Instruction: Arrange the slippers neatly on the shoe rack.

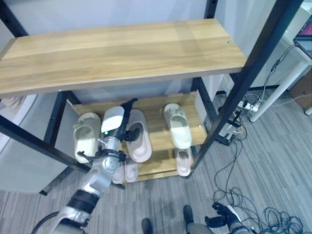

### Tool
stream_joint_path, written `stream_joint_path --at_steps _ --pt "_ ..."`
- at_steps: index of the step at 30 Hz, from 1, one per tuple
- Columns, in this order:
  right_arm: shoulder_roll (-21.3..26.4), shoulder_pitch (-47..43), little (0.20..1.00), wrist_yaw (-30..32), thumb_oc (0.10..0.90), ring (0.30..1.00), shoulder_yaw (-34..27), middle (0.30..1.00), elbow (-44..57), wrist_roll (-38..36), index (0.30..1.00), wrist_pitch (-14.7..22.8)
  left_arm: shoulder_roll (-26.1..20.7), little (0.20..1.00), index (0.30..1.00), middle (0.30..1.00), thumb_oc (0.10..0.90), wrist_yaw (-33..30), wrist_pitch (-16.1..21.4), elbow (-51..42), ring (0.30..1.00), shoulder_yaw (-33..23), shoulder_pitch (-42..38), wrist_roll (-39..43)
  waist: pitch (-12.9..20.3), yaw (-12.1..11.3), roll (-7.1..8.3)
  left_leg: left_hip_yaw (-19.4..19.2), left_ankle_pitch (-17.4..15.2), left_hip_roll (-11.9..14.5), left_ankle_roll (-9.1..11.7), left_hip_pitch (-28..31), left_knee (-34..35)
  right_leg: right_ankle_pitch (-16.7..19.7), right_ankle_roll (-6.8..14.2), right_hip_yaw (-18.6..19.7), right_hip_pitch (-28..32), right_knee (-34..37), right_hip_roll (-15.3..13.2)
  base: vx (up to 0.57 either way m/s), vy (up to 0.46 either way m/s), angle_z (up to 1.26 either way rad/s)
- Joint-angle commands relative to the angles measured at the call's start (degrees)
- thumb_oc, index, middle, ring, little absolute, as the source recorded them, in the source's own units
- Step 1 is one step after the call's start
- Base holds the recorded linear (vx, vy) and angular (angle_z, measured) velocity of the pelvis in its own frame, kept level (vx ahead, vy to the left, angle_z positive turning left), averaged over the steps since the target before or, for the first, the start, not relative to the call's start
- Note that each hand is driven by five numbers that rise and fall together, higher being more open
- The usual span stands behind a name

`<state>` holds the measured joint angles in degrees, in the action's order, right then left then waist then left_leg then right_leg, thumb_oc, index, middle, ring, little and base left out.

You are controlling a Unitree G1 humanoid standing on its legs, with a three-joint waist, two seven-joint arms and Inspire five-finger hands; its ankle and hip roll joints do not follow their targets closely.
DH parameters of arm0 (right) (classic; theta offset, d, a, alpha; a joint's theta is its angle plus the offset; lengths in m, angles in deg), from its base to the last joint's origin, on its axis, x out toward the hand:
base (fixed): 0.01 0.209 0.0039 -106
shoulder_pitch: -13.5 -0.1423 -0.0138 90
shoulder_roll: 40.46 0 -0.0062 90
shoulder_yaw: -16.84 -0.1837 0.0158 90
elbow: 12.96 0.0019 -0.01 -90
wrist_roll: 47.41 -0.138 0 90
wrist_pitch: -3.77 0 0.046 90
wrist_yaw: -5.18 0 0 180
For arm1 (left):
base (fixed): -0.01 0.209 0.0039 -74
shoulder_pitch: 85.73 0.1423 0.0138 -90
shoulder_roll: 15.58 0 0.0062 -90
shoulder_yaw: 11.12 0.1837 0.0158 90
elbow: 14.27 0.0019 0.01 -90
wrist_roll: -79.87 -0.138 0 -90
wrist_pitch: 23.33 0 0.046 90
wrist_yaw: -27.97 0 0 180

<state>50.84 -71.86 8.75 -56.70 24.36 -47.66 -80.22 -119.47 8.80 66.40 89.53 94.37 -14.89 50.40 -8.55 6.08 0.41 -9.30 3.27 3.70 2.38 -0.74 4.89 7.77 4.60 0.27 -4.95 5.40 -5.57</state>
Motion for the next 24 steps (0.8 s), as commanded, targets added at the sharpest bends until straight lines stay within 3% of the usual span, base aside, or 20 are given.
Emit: stream_joint_path --at_steps 1,6,7,8,9,15,18,22,23,24 --pt "-0.5 2.2 0.900 -1.3 0.800 0.900 2.1 0.900 -0.4 -0.4 0.900 0.9 -0.5 0.900 0.900 0.900 0.800 -2.6 2.9 -1.2 0.900 -1.8 -9.1 -1.2 1.7 0.2 -1.12 2.9 -3.9 -0.3 -0.1 -0.3 0.1 -6.4 4.7 -2.3 4.5 -0.5 -2.7 0.00 0.000 0.00" --pt "0.9 1.8 0.900 -0.5 0.800 0.900 2.7 0.900 1.5 0.0 0.900 1.3 -1.7 0.900 0.900 0.900 0.800 -5.7 -0.5 6.6 0.900 1.4 -13.9 -6.7 1.0 1.0 -1.14 2.5 -3.4 -0.2 0.0 -2.1 0.1 -5.7 4.9 -1.7 2.3 -0.5 -2.5 -0.02 -0.001 -0.01" --pt "1.2 2.0 0.900 -0.3 0.800 0.900 2.8 0.900 2.5 0.3 0.900 1.5 -2.1 0.674 0.674 0.674 0.649 -6.5 -1.6 9.0 0.674 2.6 -15.3 -8.7 1.1 1.1 -1.14 2.3 -3.3 -0.1 0.0 -2.5 0.1 -5.6 4.9 -1.6 1.8 -0.5 -2.5 0.00 0.000 0.00" --pt "2.0 1.9 0.900 -0.1 0.800 0.900 3.2 0.900 3.6 0.4 0.900 1.8 -3.7 0.674 0.674 0.674 0.649 -7.3 -3.6 12.3 0.674 4.9 -17.9 -12.9 1.0 1.7 -1.25 2.1 -3.2 0.0 0.1 -2.9 0.1 -5.5 5.0 -1.5 1.3 -0.5 -2.5 0.00 0.000 0.00" --pt "2.3 1.8 0.900 0.3 0.800 0.900 3.3 0.900 4.4 0.4 0.900 2.2 -3.8 0.305 0.305 0.305 0.403 -8.0 -4.9 15.4 0.305 6.8 -19.9 -14.6 0.8 1.9 -1.15 1.9 -3.1 0.1 0.1 -3.4 0.1 -5.3 5.1 -1.3 0.8 -0.5 -2.4 -0.02 0.004 -0.03" --pt "3.5 1.3 0.900 1.6 0.800 0.900 4.9 0.900 4.8 0.8 0.900 3.2 -3.5 0.300 0.300 0.300 0.400 -7.3 -7.9 33.0 0.300 15.2 -30.0 -16.1 0.7 3.2 -1.08 1.2 -2.6 0.6 0.4 -4.7 0.1 -4.7 5.4 -0.9 -1.2 -0.7 -2.1 -0.01 0.000 -0.05" --pt "3.6 1.0 0.900 1.7 0.800 0.900 5.2 0.900 4.5 0.7 0.900 3.6 -3.8 0.300 0.300 0.300 0.400 -7.7 -7.7 33.9 0.300 16.6 -32.1 -15.7 0.7 3.4 -1.02 1.0 -2.6 0.7 0.5 -4.6 0.1 -4.8 5.4 -0.6 -1.3 -0.8 -2.0 0.01 -0.009 -0.10" --pt "2.9 0.8 0.900 2.2 0.800 0.900 4.7 0.900 3.8 0.3 0.900 3.9 -5.9 0.300 0.300 0.300 0.400 -8.0 -6.3 21.1 0.300 13.5 -29.6 -16.5 0.7 3.0 -0.80 1.3 -2.9 0.8 0.4 -4.2 0.1 -5.2 5.3 -0.8 -0.7 -0.8 -1.8 0.00 -0.023 -0.10" --pt "1.9 0.9 0.900 2.5 0.800 0.900 3.7 0.900 3.2 0.0 0.900 3.6 -6.7 0.300 0.300 0.300 0.400 -8.7 -3.8 9.6 0.300 9.8 -25.4 -16.4 0.6 1.9 -0.64 1.7 -3.0 0.8 0.4 -3.9 0.1 -5.6 5.1 -1.1 -0.2 -0.8 -1.8 0.00 0.000 0.00" --pt "2.0 1.0 0.900 2.5 0.800 0.900 3.9 0.900 3.2 0.0 0.900 3.7 -6.9 0.300 0.300 0.300 0.400 -8.2 -3.9 8.6 0.300 9.1 -24.6 -16.5 0.6 2.1 -0.70 1.7 -3.0 0.8 0.4 -3.8 0.1 -5.6 5.1 -1.1 -0.1 -0.8 -1.8 0.00 0.000 0.00"
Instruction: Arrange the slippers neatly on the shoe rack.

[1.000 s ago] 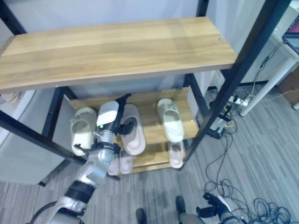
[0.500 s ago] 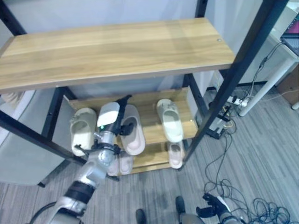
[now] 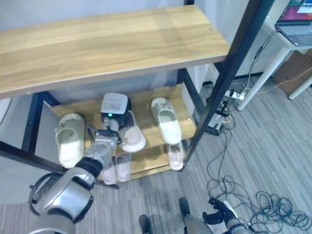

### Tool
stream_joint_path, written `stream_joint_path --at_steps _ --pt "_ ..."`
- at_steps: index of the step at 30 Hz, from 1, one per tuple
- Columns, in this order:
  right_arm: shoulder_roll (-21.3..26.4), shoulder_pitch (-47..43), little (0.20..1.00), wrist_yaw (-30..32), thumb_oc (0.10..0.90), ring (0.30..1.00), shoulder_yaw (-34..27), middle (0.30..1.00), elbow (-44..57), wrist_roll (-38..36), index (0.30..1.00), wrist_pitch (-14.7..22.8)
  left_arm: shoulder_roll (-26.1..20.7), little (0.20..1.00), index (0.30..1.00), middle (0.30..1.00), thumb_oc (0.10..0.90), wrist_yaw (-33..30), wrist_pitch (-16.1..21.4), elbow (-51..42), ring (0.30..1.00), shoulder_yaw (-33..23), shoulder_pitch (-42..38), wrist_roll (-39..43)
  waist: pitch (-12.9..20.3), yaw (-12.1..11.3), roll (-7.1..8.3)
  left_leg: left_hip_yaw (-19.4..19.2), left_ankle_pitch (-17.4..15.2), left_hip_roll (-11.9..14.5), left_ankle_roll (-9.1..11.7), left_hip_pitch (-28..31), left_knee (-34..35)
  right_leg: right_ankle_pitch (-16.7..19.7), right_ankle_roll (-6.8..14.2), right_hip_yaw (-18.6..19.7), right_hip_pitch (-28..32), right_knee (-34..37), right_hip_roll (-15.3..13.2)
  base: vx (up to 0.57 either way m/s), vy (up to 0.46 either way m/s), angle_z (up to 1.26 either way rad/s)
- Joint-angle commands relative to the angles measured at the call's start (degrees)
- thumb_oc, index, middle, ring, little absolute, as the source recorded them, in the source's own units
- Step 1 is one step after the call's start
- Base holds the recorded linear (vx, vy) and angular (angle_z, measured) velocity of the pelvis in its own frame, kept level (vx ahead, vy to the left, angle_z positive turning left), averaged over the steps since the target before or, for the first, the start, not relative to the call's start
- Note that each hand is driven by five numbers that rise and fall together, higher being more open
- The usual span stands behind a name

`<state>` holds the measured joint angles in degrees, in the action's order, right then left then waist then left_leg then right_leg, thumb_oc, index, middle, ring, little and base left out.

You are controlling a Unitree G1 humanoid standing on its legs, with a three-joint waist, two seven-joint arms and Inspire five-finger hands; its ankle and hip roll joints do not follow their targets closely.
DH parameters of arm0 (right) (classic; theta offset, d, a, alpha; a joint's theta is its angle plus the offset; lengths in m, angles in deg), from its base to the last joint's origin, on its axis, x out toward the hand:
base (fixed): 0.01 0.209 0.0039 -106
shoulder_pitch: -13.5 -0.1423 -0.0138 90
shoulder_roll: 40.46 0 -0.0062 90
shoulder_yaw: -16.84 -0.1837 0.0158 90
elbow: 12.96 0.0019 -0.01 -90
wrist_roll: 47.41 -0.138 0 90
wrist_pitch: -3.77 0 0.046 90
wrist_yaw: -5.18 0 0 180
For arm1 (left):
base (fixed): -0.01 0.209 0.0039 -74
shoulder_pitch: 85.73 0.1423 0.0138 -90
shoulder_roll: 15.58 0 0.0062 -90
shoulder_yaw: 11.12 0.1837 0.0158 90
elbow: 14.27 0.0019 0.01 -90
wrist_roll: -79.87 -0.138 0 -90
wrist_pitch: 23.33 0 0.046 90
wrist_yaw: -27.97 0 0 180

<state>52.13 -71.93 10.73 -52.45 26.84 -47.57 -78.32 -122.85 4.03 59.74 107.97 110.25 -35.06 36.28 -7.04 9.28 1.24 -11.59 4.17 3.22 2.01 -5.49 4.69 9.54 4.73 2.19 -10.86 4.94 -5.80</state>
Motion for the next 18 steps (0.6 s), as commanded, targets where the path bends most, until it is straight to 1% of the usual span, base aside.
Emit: stream_joint_path --at_steps 1,2,3,4,5,7,8,9,10,11,12,15,16,17,18 --pt "0.3 1.0 0.900 0.6 0.800 0.900 -0.7 0.900 0.6 -0.1 0.900 1.7 -3.8 0.300 0.300 0.300 0.400 -3.6 4.3 -15.5 0.300 -9.4 -0.5 -2.3 -0.9 -1.5 -1.44 4.1 -4.0 1.3 0.8 1.2 0.3 -7.6 4.8 -3.2 6.2 -0.3 -1.6 0.00 0.000 0.00" --pt "-0.2 1.3 0.900 0.7 0.800 0.900 -1.1 0.900 0.5 -0.2 0.900 1.7 -3.9 0.300 0.300 0.300 0.400 -3.8 6.1 -20.6 0.300 -12.0 4.0 -2.3 -0.8 -2.0 -1.44 4.2 -4.2 1.2 0.7 1.5 0.3 -7.7 4.8 -3.3 6.5 -0.2 -1.6 0.00 0.000 0.00" --pt "-0.9 1.7 0.900 0.9 0.800 0.900 -1.9 0.900 0.8 -0.2 0.900 1.7 -3.3 0.300 0.300 0.300 0.400 -3.6 8.9 -28.1 0.300 -16.3 12.0 -1.4 -0.6 -2.8 -1.40 4.2 -4.4 1.0 0.6 2.1 0.3 -8.0 4.6 -3.3 7.4 -0.2 -1.6 0.00 0.000 0.00" --pt "-1.3 1.9 0.900 1.0 0.800 0.900 -2.6 0.900 1.2 -0.2 0.900 1.7 -3.0 0.300 0.300 0.300 0.400 -3.8 10.5 -30.7 0.300 -18.0 16.3 -0.8 -0.8 -3.4 -1.36 4.1 -3.9 1.0 0.5 2.3 0.3 -7.7 4.4 -3.5 7.6 -0.4 -1.6 -0.01 -0.018 -0.07" --pt "-1.6 2.2 0.900 1.0 0.800 0.900 -3.2 0.900 1.3 -0.2 0.900 1.7 -2.2 0.300 0.300 0.300 0.400 -3.3 12.0 -33.2 0.300 -19.5 20.8 0.4 -0.8 -3.9 -1.37 4.3 -4.2 0.9 0.5 2.8 0.3 -7.8 4.3 -3.5 8.0 -0.4 -1.6 0.02 -0.014 -0.05" --pt "-2.0 2.7 0.900 0.8 0.800 0.900 -3.6 0.900 1.2 -0.4 0.900 1.8 -1.2 0.300 0.300 0.300 0.400 -2.5 14.4 -36.8 0.300 -21.5 28.3 3.0 -0.6 -4.6 -1.48 4.4 -5.0 0.8 0.3 4.1 0.3 -8.7 4.2 -3.5 9.3 -0.5 -1.6 0.05 -0.019 0.13" --pt "-2.1 3.4 0.900 0.6 0.800 0.900 -4.2 0.900 1.5 -0.4 0.900 1.8 -0.1 0.300 0.300 0.300 0.400 -1.0 17.0 -40.2 0.300 -23.5 35.8 6.6 -0.7 -5.6 -1.35 4.7 -5.2 0.8 0.0 5.4 0.2 -9.5 4.0 -3.5 10.2 -1.3 -1.6 -0.03 -0.038 0.21" --pt "-2.1 3.6 0.900 0.4 0.800 0.900 -4.5 0.900 1.6 -0.5 0.900 1.9 0.1 0.300 0.300 0.300 0.400 -0.8 18.1 -41.1 0.300 -24.0 39.3 7.7 -1.1 -6.2 -1.24 4.9 -4.9 0.8 -0.2 5.5 -0.6 -9.7 3.7 -3.4 10.3 -2.4 -1.6 -0.01 -0.026 0.09" --pt "-2.1 3.7 0.900 0.4 0.800 0.900 -4.4 0.900 1.6 -0.5 0.900 1.9 0.1 0.300 0.300 0.300 0.400 -0.6 18.1 -41.3 0.300 -24.1 39.6 7.7 -0.9 -6.2 -1.26 5.0 -5.4 0.8 -0.1 5.9 -0.5 -10.2 3.7 -3.4 10.6 -2.5 -1.6 -0.02 -0.045 0.02" --pt "-1.9 3.9 0.900 0.1 0.800 0.900 -5.0 0.900 1.7 -0.8 0.900 1.9 0.3 0.300 0.300 0.300 0.400 1.4 19.2 -40.2 0.300 -23.1 44.6 11.1 -2.0 -7.1 -0.86 6.0 -7.4 1.1 -0.7 5.2 -5.4 -12.0 3.1 -3.4 11.0 -6.0 -1.9 0.02 -0.031 0.07" --pt "-1.9 4.0 0.900 0.1 0.800 0.900 -5.0 0.900 1.7 -0.8 0.900 2.0 0.3 0.300 0.300 0.300 0.400 1.4 19.2 -40.2 0.300 -23.1 44.7 11.2 -2.1 -7.1 -0.84 6.1 -7.7 1.1 -0.7 5.2 -5.8 -12.2 3.1 -3.5 11.1 -6.4 -1.9 -0.03 -0.048 0.19" --pt "-1.5 3.5 0.900 0.0 0.800 0.900 -4.9 0.900 1.5 -1.2 0.900 1.7 0.0 0.300 0.300 0.300 0.400 3.4 19.8 -36.9 0.300 -20.8 46.3 13.6 -4.2 -7.4 -0.57 6.9 -10.0 0.9 -1.2 4.3 -11.6 -14.5 2.6 -3.5 10.9 -11.5 -1.8 -0.05 -0.020 0.23" --pt "-1.3 2.9 0.900 0.1 0.800 0.900 -4.6 0.900 1.5 -1.5 0.900 1.7 -0.3 0.300 0.300 0.300 0.400 3.5 19.8 -35.6 0.300 -19.8 45.5 14.4 -5.5 -7.2 -0.43 7.1 -10.7 0.8 -1.2 3.7 -13.9 -15.2 2.4 -3.5 10.4 -14.0 -1.9 -0.20 -0.017 0.05" --pt "-1.0 1.4 0.900 0.3 0.800 0.900 -4.0 0.900 1.5 -2.1 0.900 1.7 -0.5 0.300 0.300 0.300 0.400 3.2 19.7 -33.2 0.300 -18.3 43.5 15.2 -7.8 -6.9 -0.22 7.2 -11.5 1.0 -1.3 1.8 -17.4 -16.0 2.2 -3.3 8.3 -17.8 -2.2 -0.20 -0.010 0.00" --pt "-1.1 1.0 0.900 0.3 0.800 0.900 -4.2 0.900 1.4 -2.2 0.900 1.8 -0.4 0.300 0.300 0.300 0.400 3.0 19.8 -32.6 0.300 -18.0 42.9 15.2 -8.0 -7.0 -0.24 7.2 -11.9 1.0 -1.3 1.1 -18.4 -16.4 2.2 -3.2 7.7 -18.7 -2.2 -0.28 -0.012 -0.02"
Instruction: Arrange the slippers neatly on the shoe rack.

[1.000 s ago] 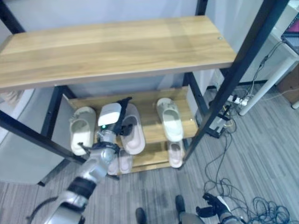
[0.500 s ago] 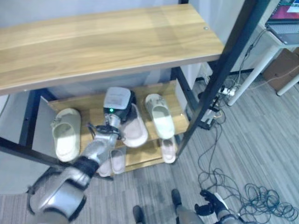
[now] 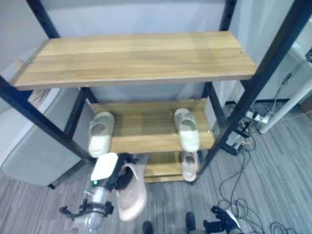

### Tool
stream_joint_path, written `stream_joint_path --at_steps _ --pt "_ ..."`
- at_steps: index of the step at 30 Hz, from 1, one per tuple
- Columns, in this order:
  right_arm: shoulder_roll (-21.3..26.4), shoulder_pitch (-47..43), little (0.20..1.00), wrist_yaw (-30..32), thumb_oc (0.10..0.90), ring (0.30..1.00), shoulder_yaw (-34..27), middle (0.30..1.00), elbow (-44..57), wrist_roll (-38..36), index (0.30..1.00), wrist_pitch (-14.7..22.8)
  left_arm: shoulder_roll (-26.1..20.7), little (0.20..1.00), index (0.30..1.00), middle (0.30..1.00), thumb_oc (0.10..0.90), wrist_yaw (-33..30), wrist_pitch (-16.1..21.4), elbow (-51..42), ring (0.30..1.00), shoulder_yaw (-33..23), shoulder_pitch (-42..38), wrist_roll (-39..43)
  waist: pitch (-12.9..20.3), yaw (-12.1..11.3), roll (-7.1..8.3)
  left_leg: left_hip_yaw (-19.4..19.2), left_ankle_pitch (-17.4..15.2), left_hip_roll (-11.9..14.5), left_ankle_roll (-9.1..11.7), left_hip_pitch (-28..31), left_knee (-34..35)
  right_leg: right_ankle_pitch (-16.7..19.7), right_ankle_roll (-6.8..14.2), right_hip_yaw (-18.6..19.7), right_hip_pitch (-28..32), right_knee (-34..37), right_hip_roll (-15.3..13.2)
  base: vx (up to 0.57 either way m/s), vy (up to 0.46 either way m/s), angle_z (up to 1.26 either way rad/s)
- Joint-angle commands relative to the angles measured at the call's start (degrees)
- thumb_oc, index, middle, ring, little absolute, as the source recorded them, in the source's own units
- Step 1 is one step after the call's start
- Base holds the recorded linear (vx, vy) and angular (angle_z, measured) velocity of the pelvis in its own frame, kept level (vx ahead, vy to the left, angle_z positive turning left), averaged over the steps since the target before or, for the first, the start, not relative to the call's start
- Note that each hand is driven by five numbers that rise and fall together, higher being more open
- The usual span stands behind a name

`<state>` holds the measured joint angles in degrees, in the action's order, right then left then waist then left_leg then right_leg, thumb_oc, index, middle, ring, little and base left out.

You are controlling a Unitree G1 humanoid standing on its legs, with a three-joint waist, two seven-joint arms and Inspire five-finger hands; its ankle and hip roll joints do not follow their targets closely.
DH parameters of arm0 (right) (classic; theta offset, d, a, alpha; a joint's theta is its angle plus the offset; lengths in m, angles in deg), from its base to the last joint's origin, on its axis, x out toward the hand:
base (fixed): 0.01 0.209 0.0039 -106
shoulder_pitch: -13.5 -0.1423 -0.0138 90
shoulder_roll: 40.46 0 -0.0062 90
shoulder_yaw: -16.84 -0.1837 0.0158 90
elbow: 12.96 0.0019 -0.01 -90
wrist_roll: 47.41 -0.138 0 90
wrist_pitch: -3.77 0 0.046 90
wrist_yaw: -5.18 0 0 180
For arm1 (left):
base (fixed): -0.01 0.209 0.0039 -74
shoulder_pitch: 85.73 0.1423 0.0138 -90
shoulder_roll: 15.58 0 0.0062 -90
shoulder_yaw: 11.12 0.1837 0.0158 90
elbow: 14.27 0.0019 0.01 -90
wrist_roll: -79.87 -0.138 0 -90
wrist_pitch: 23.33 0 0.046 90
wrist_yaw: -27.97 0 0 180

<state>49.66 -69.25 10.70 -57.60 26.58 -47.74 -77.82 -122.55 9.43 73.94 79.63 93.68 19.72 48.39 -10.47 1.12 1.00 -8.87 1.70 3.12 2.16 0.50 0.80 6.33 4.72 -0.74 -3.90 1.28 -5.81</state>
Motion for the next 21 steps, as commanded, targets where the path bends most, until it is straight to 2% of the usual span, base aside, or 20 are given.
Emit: stream_joint_path --at_steps 1,3,4,5,7,8,10,11,12,13,14,15,16,17,21 --pt "1.5 -3.4 0.900 0.8 0.800 0.900 1.5 0.900 1.3 -2.4 0.900 1.2 -0.6 0.300 0.300 0.300 0.400 -3.0 5.3 -1.3 0.300 0.7 -14.7 3.3 -6.6 1.4 0.15 4.9 -10.3 1.3 -1.4 -7.6 -17.8 -14.1 1.8 0.1 -2.3 -18.9 -2.2 -0.31 -0.010 0.01" --pt "2.2 -7.0 0.900 2.5 0.800 0.900 4.2 0.900 -0.5 -3.4 0.900 1.6 -0.4 0.300 0.300 0.300 0.400 -6.4 7.6 2.1 0.300 9.6 -23.6 1.9 -9.3 2.5 0.36 5.6 -13.0 2.0 -1.8 -16.7 -26.8 -15.7 1.5 1.9 -12.5 -28.3 -2.2 -0.33 -0.004 0.15" --pt "2.2 -7.1 0.900 2.5 0.800 0.900 4.1 0.900 -0.6 -3.4 0.900 1.7 -0.2 0.300 0.300 0.300 0.400 -6.7 7.7 2.5 0.300 9.8 -24.0 1.8 -9.0 2.4 0.31 5.6 -13.2 2.0 -1.8 -17.3 -27.3 -15.9 1.5 2.0 -13.2 -28.9 -2.2 -0.16 0.000 0.12" --pt "2.6 -7.7 0.900 3.0 0.800 0.900 4.8 0.900 -0.2 -3.8 0.900 2.0 -0.4 0.300 0.300 0.300 0.400 -7.6 7.4 3.7 0.300 12.0 -25.6 0.6 -9.7 2.7 0.40 5.5 -13.5 2.3 -2.0 -19.1 -29.3 -16.0 1.5 2.4 -15.2 -30.6 -2.2 -0.19 -0.024 -0.21" --pt "4.1 -10.9 0.900 5.9 0.800 0.900 6.5 0.900 1.7 -4.7 0.900 2.8 1.8 0.300 0.300 0.300 0.400 -12.2 5.0 9.4 0.300 17.4 -33.3 -0.8 -10.9 3.2 -0.04 5.7 -16.5 3.9 -3.1 -30.4 -40.5 -18.5 0.5 4.1 -26.9 -39.1 -0.5 -0.28 -0.017 -0.52" --pt "4.5 -11.5 0.900 6.9 0.800 0.900 6.6 0.900 3.1 -5.5 0.900 3.6 1.7 0.300 0.300 0.300 0.400 -13.3 4.6 9.7 0.300 17.9 -35.3 -0.9 -11.8 3.4 0.13 5.7 -16.8 4.5 -3.2 -33.2 -43.2 -18.8 0.4 3.8 -30.1 -41.3 0.1 -0.20 -0.003 -0.43" --pt "5.2 -12.7 0.900 8.0 0.800 0.900 7.2 0.900 4.9 -5.2 0.900 3.6 1.9 0.300 0.300 0.300 0.400 -15.9 3.1 11.4 0.300 18.9 -39.6 -2.2 -11.1 3.4 0.28 6.3 -19.4 6.2 -3.4 -41.1 -50.3 -20.9 0.4 3.9 -37.7 -46.7 1.3 -0.11 -0.026 -0.34" --pt "5.2 -12.7 0.900 8.0 0.800 0.900 7.2 0.900 4.9 -5.2 0.900 3.6 1.9 0.300 0.300 0.300 0.400 -15.9 3.1 11.4 0.300 18.9 -39.6 -2.2 -10.9 3.4 0.22 6.4 -19.4 6.2 -3.4 -41.4 -50.4 -21.0 0.4 3.8 -37.9 -46.8 1.3 -0.02 -0.023 -0.43" --pt "6.4 -12.9 0.900 9.2 0.800 0.900 7.6 0.900 7.0 -4.1 0.900 4.1 1.6 0.300 0.300 0.300 0.400 -18.8 1.1 11.9 0.300 19.5 -43.7 -3.7 -11.3 3.9 0.41 7.5 -22.7 6.8 -3.7 -46.1 -55.9 -23.4 0.9 3.7 -42.5 -51.2 1.9 -0.06 -0.018 -0.33" --pt "6.5 -12.9 0.900 9.2 0.800 0.900 7.5 0.900 7.0 -4.1 0.900 4.1 1.8 0.300 0.300 0.300 0.400 -18.9 1.0 12.1 0.300 19.6 -44.0 -3.8 -11.0 3.8 0.25 7.5 -21.4 7.1 -3.9 -47.9 -56.3 -22.2 0.6 3.5 -44.1 -51.3 2.0 0.00 -0.010 -0.17" --pt "7.3 -13.5 0.900 10.1 0.800 0.900 7.6 0.900 7.2 -3.7 0.900 4.6 1.4 0.300 0.300 0.300 0.400 -20.3 -0.3 12.2 0.300 19.7 -46.1 -4.3 -11.1 4.0 0.21 8.3 -24.6 7.7 -4.1 -50.5 -59.7 -24.8 1.1 3.1 -46.9 -54.5 2.3 -0.04 -0.008 -0.09" --pt "7.8 -13.6 0.900 10.6 0.800 0.900 7.2 0.900 7.4 -3.8 0.900 4.6 1.0 0.300 0.300 0.300 0.400 -20.7 -0.9 11.8 0.300 19.5 -47.3 -4.7 -11.0 4.0 -0.03 8.9 -25.3 8.1 -4.5 -52.7 -61.9 -25.4 1.3 3.0 -49.3 -56.6 2.5 -0.03 -0.014 -0.04" --pt "9.2 -14.5 0.900 12.6 0.800 0.900 6.1 0.900 9.7 -4.1 0.900 5.6 -0.1 0.300 0.300 0.300 0.400 -23.9 -3.3 11.7 0.300 18.7 -52.5 -6.2 -11.2 4.3 -0.37 10.8 -28.0 9.1 -5.4 -60.3 -69.7 -27.7 1.0 2.3 -56.3 -63.1 2.6 -0.08 -0.020 -0.03" --pt "9.3 -14.5 0.900 12.6 0.800 0.900 6.0 0.900 9.8 -4.1 0.900 5.5 0.0 0.300 0.300 0.300 0.400 -23.9 -3.3 11.7 0.300 18.8 -52.7 -6.2 -10.9 4.3 -0.56 11.0 -28.2 9.2 -5.4 -61.0 -70.3 -28.0 1.0 2.2 -56.9 -63.6 2.6 -0.08 -0.018 0.05" --pt "12.5 -15.8 0.900 15.3 0.800 0.900 4.3 0.900 14.5 -4.1 0.900 7.2 -2.8 0.300 0.300 0.300 0.400 -28.6 -7.0 14.8 0.300 18.6 -62.3 -6.0 -10.8 4.7 -1.09 13.4 -32.8 10.3 -6.5 -70.1 -82.8 -31.9 0.6 1.3 -65.7 -75.1 2.8 0.02 0.008 -0.03"
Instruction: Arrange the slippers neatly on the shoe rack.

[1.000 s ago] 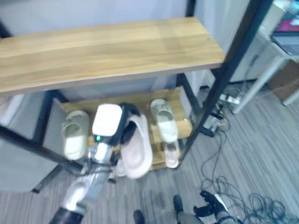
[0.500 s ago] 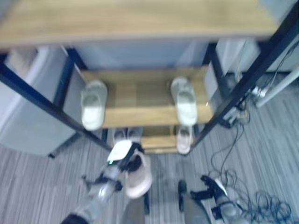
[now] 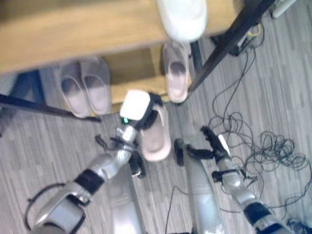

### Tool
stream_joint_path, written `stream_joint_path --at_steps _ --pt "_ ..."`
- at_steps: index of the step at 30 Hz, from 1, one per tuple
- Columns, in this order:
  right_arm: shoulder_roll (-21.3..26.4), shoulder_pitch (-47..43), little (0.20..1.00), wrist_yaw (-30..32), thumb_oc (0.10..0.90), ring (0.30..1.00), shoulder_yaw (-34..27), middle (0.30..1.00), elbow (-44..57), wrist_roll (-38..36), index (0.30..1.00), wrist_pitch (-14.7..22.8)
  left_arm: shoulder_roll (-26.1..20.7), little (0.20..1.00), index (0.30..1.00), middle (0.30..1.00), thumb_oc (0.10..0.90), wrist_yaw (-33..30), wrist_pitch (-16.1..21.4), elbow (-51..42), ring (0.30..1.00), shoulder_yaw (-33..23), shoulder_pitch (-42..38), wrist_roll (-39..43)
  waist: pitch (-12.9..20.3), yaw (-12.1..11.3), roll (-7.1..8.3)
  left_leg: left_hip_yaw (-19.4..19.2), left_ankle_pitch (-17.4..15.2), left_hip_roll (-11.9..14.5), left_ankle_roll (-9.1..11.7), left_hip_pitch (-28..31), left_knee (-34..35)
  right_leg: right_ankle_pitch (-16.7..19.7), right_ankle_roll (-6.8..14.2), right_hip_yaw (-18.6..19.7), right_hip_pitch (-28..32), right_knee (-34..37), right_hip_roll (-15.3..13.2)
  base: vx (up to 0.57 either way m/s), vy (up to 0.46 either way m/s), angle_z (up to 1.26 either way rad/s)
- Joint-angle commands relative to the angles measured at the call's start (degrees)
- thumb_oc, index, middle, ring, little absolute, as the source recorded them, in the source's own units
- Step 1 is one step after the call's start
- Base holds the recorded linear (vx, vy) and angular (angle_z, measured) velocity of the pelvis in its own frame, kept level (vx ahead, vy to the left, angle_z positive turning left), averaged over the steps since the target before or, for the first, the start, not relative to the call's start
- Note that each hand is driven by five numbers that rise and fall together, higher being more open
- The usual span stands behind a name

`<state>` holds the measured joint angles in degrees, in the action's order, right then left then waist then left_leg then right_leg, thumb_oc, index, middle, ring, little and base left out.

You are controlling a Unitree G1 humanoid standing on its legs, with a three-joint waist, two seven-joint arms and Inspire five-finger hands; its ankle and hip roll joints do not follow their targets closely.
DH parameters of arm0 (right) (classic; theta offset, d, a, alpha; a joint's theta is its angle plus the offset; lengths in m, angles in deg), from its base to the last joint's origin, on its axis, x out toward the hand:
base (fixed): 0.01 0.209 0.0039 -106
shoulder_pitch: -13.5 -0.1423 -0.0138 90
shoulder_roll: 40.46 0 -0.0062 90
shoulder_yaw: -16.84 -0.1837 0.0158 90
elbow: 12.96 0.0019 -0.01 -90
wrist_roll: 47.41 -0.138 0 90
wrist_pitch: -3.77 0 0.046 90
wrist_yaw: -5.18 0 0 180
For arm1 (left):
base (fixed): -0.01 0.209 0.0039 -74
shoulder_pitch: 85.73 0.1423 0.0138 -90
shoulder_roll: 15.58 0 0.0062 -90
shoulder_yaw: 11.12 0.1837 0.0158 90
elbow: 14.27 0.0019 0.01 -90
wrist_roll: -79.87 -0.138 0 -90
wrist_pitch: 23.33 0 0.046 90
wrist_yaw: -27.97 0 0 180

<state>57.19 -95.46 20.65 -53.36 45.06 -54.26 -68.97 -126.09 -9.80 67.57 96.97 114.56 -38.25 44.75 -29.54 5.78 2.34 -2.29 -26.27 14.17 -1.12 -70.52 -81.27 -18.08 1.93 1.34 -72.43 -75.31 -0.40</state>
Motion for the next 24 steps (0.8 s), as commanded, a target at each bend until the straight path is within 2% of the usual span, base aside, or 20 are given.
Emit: stream_joint_path --at_steps 1,5,6,11,12,13,14,16,20,22,24 --pt "5.6 10.1 0.900 6.0 0.800 0.900 -0.1 0.900 -2.8 2.6 0.900 -1.2 -0.5 0.300 0.300 0.300 0.400 -10.4 -1.7 -2.2 0.300 -2.8 -6.6 -1.9 8.0 0.0 -2.51 7.2 -5.8 -0.5 -3.5 -0.6 -3.6 -8.5 3.2 -1.0 1.2 -1.3 -2.7 0.05 0.016 -0.11" --pt "6.8 8.7 0.900 6.1 0.800 0.900 -0.7 0.900 -1.6 1.2 0.900 -1.1 -5.8 0.300 0.300 0.300 0.400 -12.1 -4.8 -1.3 0.300 -3.4 -16.0 -1.5 6.2 -0.2 -2.90 9.7 -10.5 -0.3 -4.2 -7.2 -17.3 -12.9 3.4 -1.8 -5.9 -15.9 -2.5 0.09 0.023 -0.03" --pt "7.7 7.7 0.900 5.7 0.800 0.900 -0.4 0.900 -1.5 0.3 0.900 -0.9 -7.3 0.300 0.300 0.300 0.400 -12.1 -6.1 1.2 0.300 -0.9 -20.7 -2.1 5.1 0.1 -2.92 11.6 -12.1 -0.7 -4.3 -10.3 -23.6 -14.4 3.5 -1.7 -9.3 -22.2 -2.7 0.11 0.052 -0.06" --pt "9.0 7.0 0.900 4.5 0.800 0.900 -1.0 0.900 0.5 -2.0 0.900 0.3 -9.2 0.300 0.300 0.300 0.400 -11.3 -8.2 8.5 0.300 4.6 -29.3 -2.4 4.1 1.3 -2.56 13.5 -14.2 -1.5 -4.1 -14.6 -31.6 -15.7 4.0 -0.1 -14.2 -31.0 -2.5 0.09 0.035 -0.11" --pt "10.1 7.6 0.900 3.8 0.800 0.900 -1.9 0.900 2.5 -3.8 0.900 1.5 -10.1 0.300 0.300 0.300 0.400 -9.5 -8.2 12.3 0.300 7.6 -34.4 -1.2 3.4 2.2 -2.39 14.5 -15.0 -1.7 -3.8 -16.4 -35.3 -16.6 3.1 1.2 -15.9 -34.7 -2.9 0.10 0.041 0.02" --pt "10.0 7.6 0.900 3.7 0.800 0.900 -2.2 0.900 2.6 -4.0 0.900 1.5 -9.9 0.300 0.300 0.300 0.400 -9.6 -8.0 12.8 0.300 8.1 -35.0 -1.0 3.4 2.1 -2.33 14.6 -15.3 -1.8 -3.7 -16.7 -35.8 -16.9 3.1 1.2 -16.3 -35.3 -3.0 0.12 0.035 0.05" --pt "10.6 9.4 0.900 3.0 0.800 0.900 -3.7 0.900 4.2 -6.0 0.900 2.4 -11.3 0.300 0.300 0.300 0.400 -9.7 -7.5 14.6 0.300 9.5 -37.8 0.2 2.4 3.1 -2.06 15.2 -16.2 -2.0 -3.6 -17.4 -38.0 -17.2 3.3 2.8 -17.5 -38.4 -2.6 0.07 0.032 0.04" --pt "10.8 11.3 0.900 2.9 0.800 0.900 -5.4 0.900 5.5 -7.5 0.900 3.3 -12.3 0.300 0.300 0.300 0.400 -9.9 -8.2 14.7 0.300 10.7 -39.1 0.1 0.8 3.8 -1.96 15.6 -16.6 -2.3 -3.4 -17.6 -40.0 -18.0 2.8 3.4 -17.5 -40.3 -2.9 0.04 0.017 0.02" --pt "11.1 14.6 0.900 2.4 0.800 0.900 -7.6 0.900 7.4 -10.3 0.900 4.9 -10.5 0.300 0.300 0.300 0.400 -8.6 -8.7 17.5 0.300 14.6 -42.6 -1.2 -0.2 4.8 -1.98 16.4 -17.7 -3.2 -3.5 -18.0 -42.7 -20.0 1.9 4.5 -17.5 -43.1 -3.4 0.05 -0.017 0.05" --pt "12.7 17.5 0.900 2.5 0.800 0.900 -9.9 0.900 15.3 -10.5 0.900 5.6 -9.8 0.300 0.300 0.300 0.400 -7.8 -9.2 18.4 0.300 16.2 -43.9 -1.3 -0.3 5.9 -1.76 16.3 -17.8 -3.6 -3.7 -18.3 -42.6 -20.9 1.2 4.7 -17.5 -43.2 -3.7 0.02 -0.032 0.15" --pt "12.6 21.6 0.900 2.1 0.800 0.900 -11.2 0.900 18.9 -9.7 0.900 5.1 -10.0 0.300 0.300 0.300 0.400 -7.7 -9.5 17.9 0.300 15.7 -44.2 -0.7 -0.3 6.0 -1.77 16.5 -17.5 -3.9 -3.8 -18.6 -42.3 -21.2 0.9 4.7 -17.5 -43.4 -3.9 0.00 -0.024 0.04"
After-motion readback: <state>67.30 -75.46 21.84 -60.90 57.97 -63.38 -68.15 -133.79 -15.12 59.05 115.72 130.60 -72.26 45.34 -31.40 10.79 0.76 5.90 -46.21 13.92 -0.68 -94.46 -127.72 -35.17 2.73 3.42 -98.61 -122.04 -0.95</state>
